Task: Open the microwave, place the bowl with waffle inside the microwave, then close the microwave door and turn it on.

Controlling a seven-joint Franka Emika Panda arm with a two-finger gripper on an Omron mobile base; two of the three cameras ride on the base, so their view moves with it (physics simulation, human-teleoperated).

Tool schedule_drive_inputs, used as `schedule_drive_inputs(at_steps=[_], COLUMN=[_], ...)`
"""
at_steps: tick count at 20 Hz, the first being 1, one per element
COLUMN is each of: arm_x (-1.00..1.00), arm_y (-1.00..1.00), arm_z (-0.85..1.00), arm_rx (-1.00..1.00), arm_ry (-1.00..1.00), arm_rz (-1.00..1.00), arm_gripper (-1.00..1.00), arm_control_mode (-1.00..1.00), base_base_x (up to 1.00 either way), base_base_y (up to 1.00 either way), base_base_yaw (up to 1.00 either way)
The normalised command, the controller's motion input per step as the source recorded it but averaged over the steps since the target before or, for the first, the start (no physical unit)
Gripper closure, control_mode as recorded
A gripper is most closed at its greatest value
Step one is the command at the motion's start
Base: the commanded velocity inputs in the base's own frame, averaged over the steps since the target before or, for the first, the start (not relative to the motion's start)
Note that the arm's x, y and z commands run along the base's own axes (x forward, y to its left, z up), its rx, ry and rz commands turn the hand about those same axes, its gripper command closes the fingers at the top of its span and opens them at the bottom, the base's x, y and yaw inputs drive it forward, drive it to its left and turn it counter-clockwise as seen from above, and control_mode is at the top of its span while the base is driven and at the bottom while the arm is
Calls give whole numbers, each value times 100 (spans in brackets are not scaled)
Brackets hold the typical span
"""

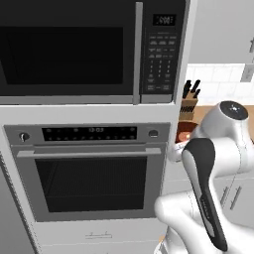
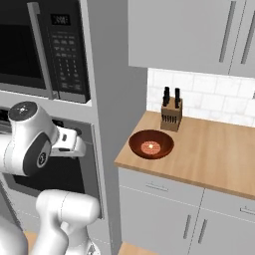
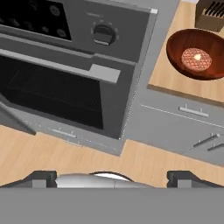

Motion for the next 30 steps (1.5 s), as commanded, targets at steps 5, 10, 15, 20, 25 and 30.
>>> schedule_drive_inputs(at_steps=[5, 10, 15, 20, 25, 30], arm_x=[0, -4, -14, -5, 0, 2], arm_y=[32, 44, 30, 35, 46, 25], arm_z=[48, 65, 63, 54, 53, 46], arm_rx=[0, -6, -5, 0, 0, -1], arm_ry=[-37, -26, -27, -30, -17, -1], arm_rz=[1, 0, 0, 0, 0, 0], arm_gripper=[-100, -100, -100, -100, -100, -100], arm_control_mode=[-100, -100, -100, -100, -100, -100], base_base_x=[0, 0, 0, 0, 0, 0], base_base_y=[0, 0, 0, 0, 0, 0], base_base_yaw=[0, 0, 0, 0, 0, 0])
